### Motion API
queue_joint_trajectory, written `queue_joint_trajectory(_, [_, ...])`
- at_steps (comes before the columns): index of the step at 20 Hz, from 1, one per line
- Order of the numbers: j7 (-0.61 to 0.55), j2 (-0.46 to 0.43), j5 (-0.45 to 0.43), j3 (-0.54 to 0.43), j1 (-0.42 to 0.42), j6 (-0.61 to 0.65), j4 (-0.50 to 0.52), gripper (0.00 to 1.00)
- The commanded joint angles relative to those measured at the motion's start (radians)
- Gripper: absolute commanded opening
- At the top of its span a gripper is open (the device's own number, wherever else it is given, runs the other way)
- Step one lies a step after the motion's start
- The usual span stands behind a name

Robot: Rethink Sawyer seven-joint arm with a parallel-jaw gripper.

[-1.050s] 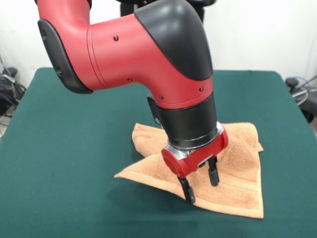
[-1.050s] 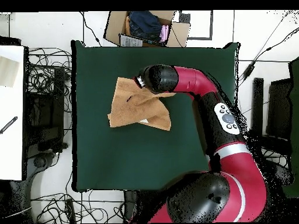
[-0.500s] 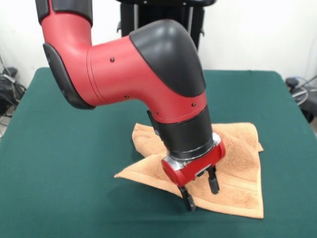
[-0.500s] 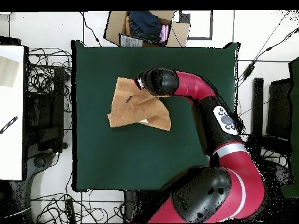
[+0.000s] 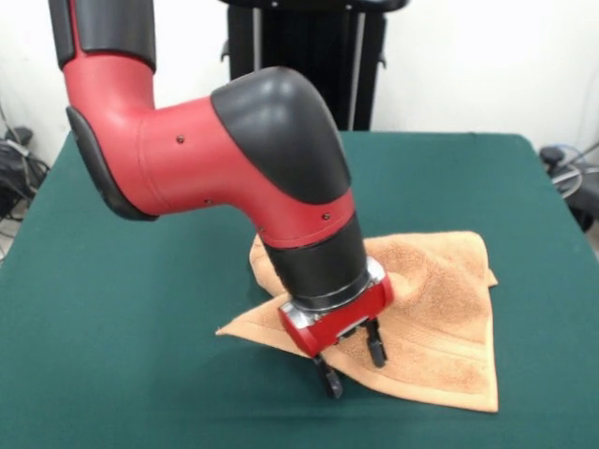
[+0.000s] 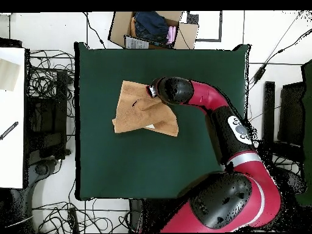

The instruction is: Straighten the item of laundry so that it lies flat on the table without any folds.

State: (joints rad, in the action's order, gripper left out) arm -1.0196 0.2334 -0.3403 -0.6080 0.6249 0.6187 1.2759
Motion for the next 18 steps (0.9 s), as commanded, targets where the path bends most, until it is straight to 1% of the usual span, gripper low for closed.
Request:
queue_joint_trajectory(1, [-0.042,-0.024,0.033,-0.011,0.017,0.061,0.016,1.0])
queue_joint_trajectory(4, [-0.038,-0.021,0.031,-0.015,0.034,0.057,0.034,1.0])
queue_joint_trajectory(18, [-0.006,-0.05,0.037,-0.046,0.068,0.059,0.046,1.0])
